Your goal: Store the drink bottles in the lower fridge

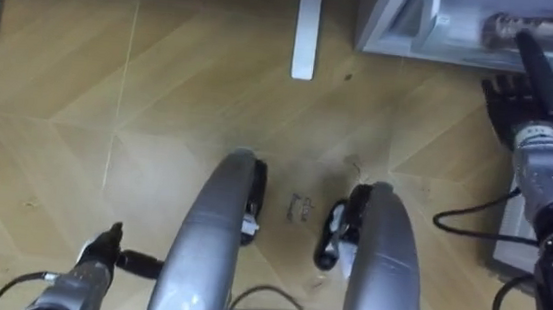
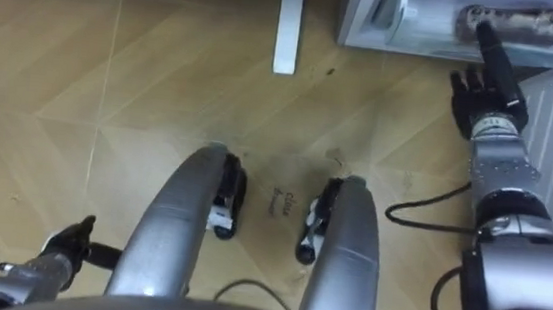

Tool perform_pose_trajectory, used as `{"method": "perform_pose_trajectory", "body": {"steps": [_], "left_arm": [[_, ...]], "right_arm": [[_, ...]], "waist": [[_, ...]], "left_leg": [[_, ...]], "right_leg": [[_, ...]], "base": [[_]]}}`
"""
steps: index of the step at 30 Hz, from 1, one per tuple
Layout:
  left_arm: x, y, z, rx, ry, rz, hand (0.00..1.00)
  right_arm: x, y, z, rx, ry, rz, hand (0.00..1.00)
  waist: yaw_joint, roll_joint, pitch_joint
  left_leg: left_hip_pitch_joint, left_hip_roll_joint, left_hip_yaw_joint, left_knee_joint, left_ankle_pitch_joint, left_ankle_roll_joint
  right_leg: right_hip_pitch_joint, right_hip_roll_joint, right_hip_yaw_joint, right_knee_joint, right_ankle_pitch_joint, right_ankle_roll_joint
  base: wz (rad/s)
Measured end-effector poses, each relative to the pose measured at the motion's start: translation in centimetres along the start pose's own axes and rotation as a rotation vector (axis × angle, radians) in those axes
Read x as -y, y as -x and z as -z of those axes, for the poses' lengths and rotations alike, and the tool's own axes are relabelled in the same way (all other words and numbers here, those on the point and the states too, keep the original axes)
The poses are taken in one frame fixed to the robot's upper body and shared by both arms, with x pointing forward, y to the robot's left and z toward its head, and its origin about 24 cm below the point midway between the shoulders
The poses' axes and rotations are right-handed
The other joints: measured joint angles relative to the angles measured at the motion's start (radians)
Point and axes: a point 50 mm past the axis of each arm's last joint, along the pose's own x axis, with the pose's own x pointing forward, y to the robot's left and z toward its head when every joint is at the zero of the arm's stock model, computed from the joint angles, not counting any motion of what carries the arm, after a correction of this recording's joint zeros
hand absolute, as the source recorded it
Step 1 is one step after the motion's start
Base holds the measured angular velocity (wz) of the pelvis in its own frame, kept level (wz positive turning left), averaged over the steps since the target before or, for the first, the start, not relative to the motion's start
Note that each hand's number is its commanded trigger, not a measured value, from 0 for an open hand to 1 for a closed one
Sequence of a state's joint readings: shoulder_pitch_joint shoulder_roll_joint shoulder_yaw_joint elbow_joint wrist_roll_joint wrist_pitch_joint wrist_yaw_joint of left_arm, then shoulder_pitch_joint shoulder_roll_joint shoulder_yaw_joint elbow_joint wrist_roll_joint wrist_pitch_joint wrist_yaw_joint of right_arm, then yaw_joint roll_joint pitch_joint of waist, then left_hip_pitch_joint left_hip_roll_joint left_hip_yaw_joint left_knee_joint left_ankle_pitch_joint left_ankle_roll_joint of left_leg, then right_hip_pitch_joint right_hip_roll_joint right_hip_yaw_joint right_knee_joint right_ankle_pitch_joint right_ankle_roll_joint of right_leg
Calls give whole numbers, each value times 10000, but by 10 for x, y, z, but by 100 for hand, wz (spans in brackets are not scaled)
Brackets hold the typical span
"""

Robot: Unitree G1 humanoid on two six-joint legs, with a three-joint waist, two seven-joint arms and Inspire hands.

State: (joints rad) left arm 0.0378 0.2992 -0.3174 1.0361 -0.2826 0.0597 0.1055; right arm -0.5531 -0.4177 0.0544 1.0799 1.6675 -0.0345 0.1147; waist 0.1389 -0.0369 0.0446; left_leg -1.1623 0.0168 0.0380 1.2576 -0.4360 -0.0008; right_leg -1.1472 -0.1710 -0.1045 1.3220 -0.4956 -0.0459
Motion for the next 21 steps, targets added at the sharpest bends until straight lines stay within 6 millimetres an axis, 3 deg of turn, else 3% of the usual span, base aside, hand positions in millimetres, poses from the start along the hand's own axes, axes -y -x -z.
{"method": "perform_pose_trajectory", "body": {"steps": [4,14,21], "left_arm": [[-3,1,-5,272,-74,-17,0],[-7,4,-5,691,-309,11,0],[-15,9,-1,949,-40,-181,0]], "right_arm": [[-13,-3,-2,26,-21,-586,0],[-24,-5,-12,184,-105,-869,0],[-66,-11,-18,203,-115,-1031,0]], "waist": [[-117,-102,-13],[-241,-147,-13],[-389,-173,-21]], "left_leg": [[-644,-91,-240,316,77,-110],[-877,-307,-105,148,287,-7],[-836,-356,-148,-335,563,11]], "right_leg": [[-505,-74,-98,286,-32,-61],[-741,-461,-114,329,-1,11],[-661,-587,-344,-68,189,-70]], "base": [[13],[9],[5]]}}
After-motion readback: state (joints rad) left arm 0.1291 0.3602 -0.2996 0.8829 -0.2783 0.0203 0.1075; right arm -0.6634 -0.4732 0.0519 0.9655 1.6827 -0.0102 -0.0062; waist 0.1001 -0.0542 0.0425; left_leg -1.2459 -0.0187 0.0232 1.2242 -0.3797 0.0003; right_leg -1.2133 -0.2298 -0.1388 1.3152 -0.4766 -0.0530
